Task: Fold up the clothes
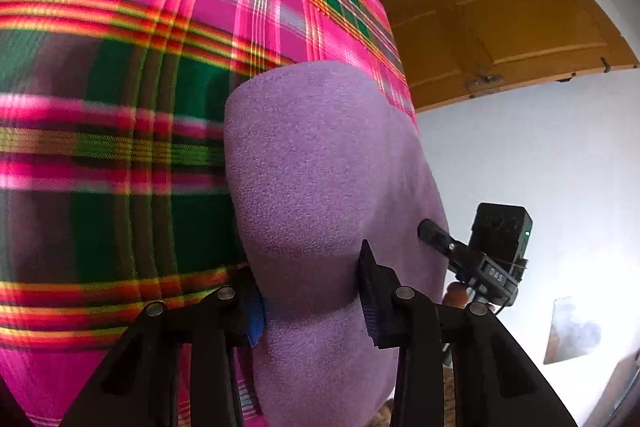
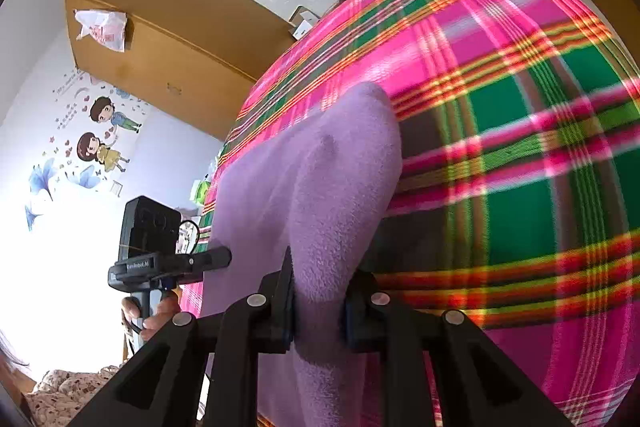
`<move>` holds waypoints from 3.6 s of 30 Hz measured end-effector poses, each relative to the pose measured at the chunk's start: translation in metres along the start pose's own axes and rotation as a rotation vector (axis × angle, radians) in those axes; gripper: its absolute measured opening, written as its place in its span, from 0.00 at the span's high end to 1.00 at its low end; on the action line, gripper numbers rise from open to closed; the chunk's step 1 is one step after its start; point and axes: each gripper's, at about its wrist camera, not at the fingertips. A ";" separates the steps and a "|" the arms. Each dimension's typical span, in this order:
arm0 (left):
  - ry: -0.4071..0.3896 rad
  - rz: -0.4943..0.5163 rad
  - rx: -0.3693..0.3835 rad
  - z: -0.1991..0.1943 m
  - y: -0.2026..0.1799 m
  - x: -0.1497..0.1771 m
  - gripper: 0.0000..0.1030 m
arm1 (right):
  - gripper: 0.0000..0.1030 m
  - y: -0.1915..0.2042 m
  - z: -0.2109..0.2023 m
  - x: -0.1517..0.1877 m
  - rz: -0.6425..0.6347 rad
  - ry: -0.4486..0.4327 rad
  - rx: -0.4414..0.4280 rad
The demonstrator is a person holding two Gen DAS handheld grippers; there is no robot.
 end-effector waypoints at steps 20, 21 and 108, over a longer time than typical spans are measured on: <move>-0.117 -0.001 -0.063 -0.079 0.059 -0.065 0.62 | 0.83 0.052 0.106 -0.045 -0.035 0.098 -0.051; -0.125 -0.009 -0.067 -0.083 0.064 -0.069 0.62 | 0.83 0.054 0.112 -0.047 -0.036 0.103 -0.056; -0.455 0.090 -0.520 -0.182 0.111 -0.030 0.56 | 0.63 0.153 0.188 0.020 -0.505 -0.019 0.397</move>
Point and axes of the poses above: each gripper's, at about its wrist camera, not at the fingertips, and z roughly the way its jaws point, y to its left, x to its underside, and after that the axes turned 5 degrees about -y, right-handed
